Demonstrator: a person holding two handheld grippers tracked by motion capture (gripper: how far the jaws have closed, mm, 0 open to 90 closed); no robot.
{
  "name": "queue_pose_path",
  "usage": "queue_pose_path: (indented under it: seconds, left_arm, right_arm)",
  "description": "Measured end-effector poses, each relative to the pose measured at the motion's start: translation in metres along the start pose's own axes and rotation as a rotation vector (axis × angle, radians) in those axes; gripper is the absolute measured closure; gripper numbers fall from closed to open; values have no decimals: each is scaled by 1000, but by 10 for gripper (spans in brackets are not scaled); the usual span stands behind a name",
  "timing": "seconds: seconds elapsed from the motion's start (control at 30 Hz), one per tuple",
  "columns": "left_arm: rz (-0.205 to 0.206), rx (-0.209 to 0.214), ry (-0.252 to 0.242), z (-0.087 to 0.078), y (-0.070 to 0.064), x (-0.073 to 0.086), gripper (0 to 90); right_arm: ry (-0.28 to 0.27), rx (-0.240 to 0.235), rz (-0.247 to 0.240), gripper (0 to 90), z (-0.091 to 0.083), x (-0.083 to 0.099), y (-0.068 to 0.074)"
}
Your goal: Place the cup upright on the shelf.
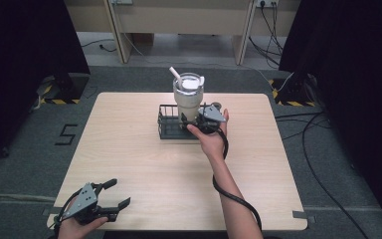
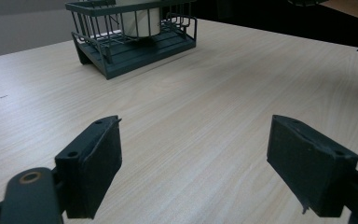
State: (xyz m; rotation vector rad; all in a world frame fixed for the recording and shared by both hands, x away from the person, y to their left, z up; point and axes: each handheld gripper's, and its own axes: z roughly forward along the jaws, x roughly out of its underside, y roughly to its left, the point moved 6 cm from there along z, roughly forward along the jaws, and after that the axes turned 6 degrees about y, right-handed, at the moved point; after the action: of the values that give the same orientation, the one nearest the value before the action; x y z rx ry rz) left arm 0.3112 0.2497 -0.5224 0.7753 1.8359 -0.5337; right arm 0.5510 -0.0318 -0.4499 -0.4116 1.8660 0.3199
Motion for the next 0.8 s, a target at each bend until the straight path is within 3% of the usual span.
queue_pose_path:
  seconds: [0.8]
  left_arm:
    - [-4, -2, 2, 0, 0, 0, 170]
  right_arm:
    - [31, -6, 8, 88, -34, 21, -6]
